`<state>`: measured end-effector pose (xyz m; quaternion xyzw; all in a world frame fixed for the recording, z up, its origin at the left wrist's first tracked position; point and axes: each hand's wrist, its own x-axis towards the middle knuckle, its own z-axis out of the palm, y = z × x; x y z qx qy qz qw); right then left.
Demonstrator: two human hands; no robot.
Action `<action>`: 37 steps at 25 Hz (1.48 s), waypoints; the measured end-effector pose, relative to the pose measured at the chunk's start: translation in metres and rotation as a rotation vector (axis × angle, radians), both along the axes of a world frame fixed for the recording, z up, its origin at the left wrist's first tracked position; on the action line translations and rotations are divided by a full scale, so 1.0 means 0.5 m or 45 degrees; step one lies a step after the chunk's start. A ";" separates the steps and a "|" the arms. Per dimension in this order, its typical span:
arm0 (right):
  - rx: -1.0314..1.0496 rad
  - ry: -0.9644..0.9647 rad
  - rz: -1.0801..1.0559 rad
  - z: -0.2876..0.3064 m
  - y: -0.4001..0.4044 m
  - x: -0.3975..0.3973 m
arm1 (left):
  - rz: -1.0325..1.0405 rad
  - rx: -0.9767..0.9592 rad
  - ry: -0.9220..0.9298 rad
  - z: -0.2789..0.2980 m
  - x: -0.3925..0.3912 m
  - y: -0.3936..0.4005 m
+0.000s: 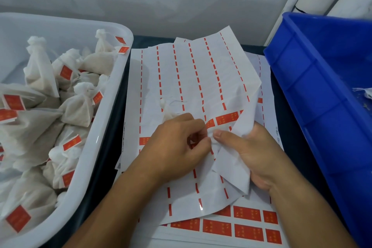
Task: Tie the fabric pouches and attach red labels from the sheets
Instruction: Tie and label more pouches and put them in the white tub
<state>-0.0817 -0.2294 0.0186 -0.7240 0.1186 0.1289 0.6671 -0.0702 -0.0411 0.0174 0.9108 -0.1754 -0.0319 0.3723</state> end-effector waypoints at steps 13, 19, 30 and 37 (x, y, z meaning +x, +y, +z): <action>-0.118 -0.029 -0.012 0.009 -0.010 0.005 | 0.030 0.064 0.037 0.002 0.000 -0.003; -0.463 -0.078 -0.006 0.030 -0.037 0.011 | 0.096 -0.017 0.023 -0.003 0.001 0.001; -0.862 -0.104 0.199 0.073 -0.080 -0.008 | 0.346 -0.368 -0.185 0.009 0.000 0.004; -1.408 -0.183 0.166 0.139 -0.074 -0.032 | 0.395 -0.366 -0.227 0.026 0.000 0.017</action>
